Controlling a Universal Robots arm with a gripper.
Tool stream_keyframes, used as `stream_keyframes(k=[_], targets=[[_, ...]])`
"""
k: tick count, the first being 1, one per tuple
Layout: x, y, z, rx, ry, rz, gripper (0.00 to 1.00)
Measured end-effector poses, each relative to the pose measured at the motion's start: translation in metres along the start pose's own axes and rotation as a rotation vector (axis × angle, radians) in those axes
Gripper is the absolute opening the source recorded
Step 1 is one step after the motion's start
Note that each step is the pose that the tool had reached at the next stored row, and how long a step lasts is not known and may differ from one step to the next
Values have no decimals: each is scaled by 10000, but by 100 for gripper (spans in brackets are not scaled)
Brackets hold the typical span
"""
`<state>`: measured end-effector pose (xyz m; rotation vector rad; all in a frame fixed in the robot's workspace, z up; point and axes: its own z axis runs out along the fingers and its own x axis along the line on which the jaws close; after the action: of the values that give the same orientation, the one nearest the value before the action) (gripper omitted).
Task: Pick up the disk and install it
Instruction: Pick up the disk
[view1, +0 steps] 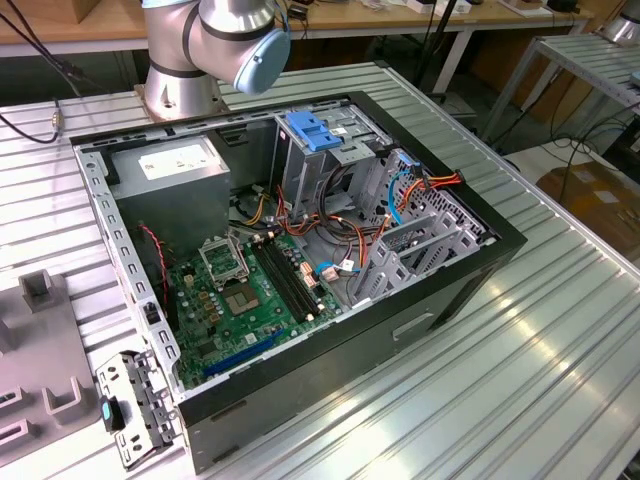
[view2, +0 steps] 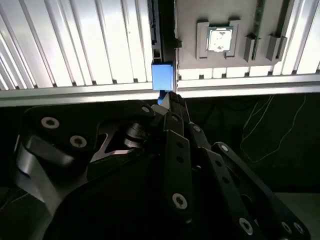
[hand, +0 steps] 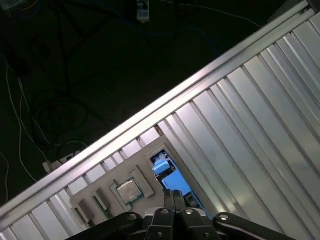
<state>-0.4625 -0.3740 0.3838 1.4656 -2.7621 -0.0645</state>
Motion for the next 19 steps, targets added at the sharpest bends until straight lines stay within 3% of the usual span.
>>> stream_keyframes(k=[9, 14, 18, 19], targets=[[-1, 0, 5, 2, 53, -1367, 11], [-1, -2, 58, 71, 72, -2873, 11], [-33, 6, 111, 115, 66, -3099, 11], [-44, 11, 143, 133, 67, -3341, 17]])
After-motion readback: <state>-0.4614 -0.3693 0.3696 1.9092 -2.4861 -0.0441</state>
